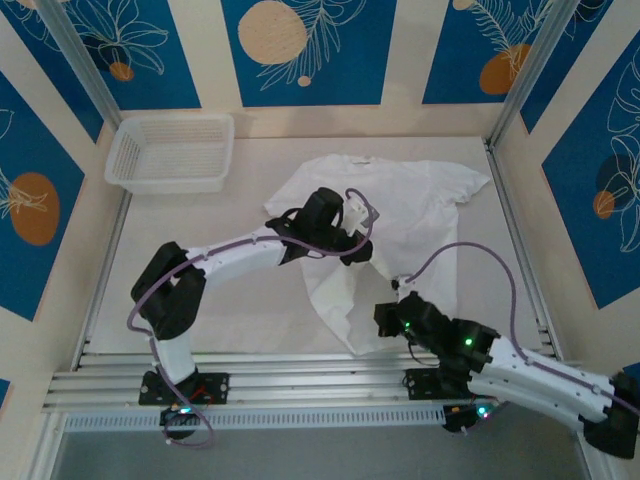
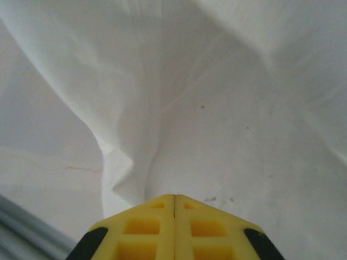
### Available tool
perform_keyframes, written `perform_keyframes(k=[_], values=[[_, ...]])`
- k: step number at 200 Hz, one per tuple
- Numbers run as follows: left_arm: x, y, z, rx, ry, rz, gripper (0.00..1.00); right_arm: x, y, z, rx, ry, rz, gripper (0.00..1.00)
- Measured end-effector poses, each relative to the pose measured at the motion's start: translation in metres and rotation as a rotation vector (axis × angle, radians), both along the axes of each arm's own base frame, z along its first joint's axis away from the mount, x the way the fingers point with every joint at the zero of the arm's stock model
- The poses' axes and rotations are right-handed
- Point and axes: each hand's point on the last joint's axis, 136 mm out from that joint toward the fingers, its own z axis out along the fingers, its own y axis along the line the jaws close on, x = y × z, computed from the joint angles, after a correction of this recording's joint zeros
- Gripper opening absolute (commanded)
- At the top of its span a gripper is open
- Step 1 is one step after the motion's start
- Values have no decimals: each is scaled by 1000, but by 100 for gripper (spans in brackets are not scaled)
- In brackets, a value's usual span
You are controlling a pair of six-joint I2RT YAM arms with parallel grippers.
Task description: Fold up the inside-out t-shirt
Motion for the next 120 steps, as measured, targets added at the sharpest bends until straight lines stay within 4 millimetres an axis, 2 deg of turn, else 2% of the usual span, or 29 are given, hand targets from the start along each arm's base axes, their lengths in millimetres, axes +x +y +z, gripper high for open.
perform_keyframes(k=[14, 40, 80, 94, 120], values=[[0, -1, 9, -6, 14, 1, 0, 11, 6, -5, -56, -79, 7, 0], [0, -4, 36, -28, 21, -1, 0, 44, 13, -3, -126, -214, -35, 0], [-1, -12, 91, -106, 9, -22, 0, 112, -14, 2, -259, -337, -184, 0], [-2, -13, 105, -123, 7, -30, 0, 139, -25, 15, -268, -377, -235, 0], [-6, -14, 123, -143, 25, -44, 0, 190, -60, 59, -231, -481, -369, 0]])
